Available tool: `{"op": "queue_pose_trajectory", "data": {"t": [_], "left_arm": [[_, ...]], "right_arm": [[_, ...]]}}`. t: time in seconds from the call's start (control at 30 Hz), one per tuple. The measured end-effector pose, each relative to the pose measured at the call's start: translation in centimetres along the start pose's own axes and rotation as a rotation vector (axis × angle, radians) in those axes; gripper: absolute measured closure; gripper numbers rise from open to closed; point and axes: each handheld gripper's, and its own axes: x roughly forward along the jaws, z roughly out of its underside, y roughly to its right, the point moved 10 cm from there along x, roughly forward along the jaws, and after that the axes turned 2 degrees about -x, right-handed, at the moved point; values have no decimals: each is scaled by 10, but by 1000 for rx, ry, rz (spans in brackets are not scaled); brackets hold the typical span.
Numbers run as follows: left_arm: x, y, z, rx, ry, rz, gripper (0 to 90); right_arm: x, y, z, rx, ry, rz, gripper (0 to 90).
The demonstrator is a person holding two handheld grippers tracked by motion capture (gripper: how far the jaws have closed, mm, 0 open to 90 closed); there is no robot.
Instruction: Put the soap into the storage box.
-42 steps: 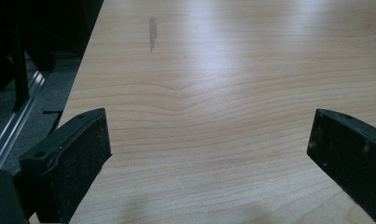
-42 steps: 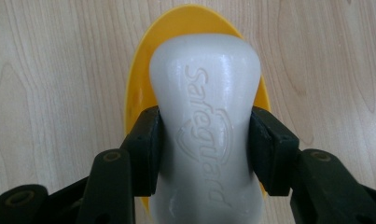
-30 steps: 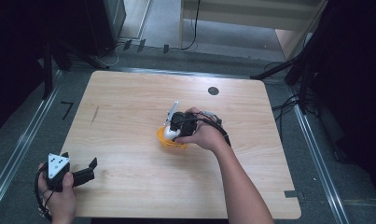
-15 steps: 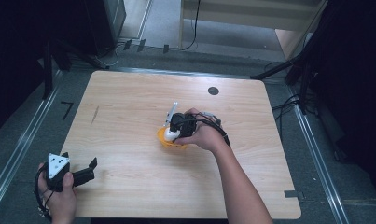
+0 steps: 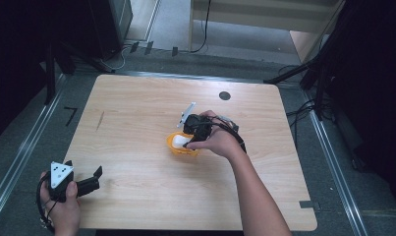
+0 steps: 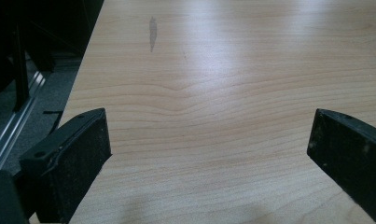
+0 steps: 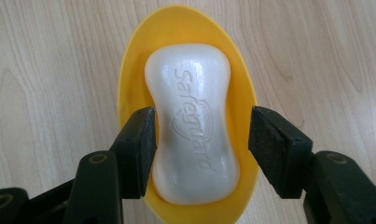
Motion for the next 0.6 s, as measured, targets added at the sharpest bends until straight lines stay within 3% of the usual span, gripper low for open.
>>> {"op": "queue_pose_trajectory", "data": {"t": [0.4, 0.43, 0.6], "left_arm": [[0, 0, 0, 10, 1, -3, 0], [0, 0, 0, 10, 1, -3, 0], [0, 0, 0, 11, 2, -3, 0]], "right_arm": [[-20, 6, 10, 71, 80, 14, 415], [-22, 5, 15, 93, 82, 3, 412], [-26, 6, 24, 116, 83, 6, 394]]}}
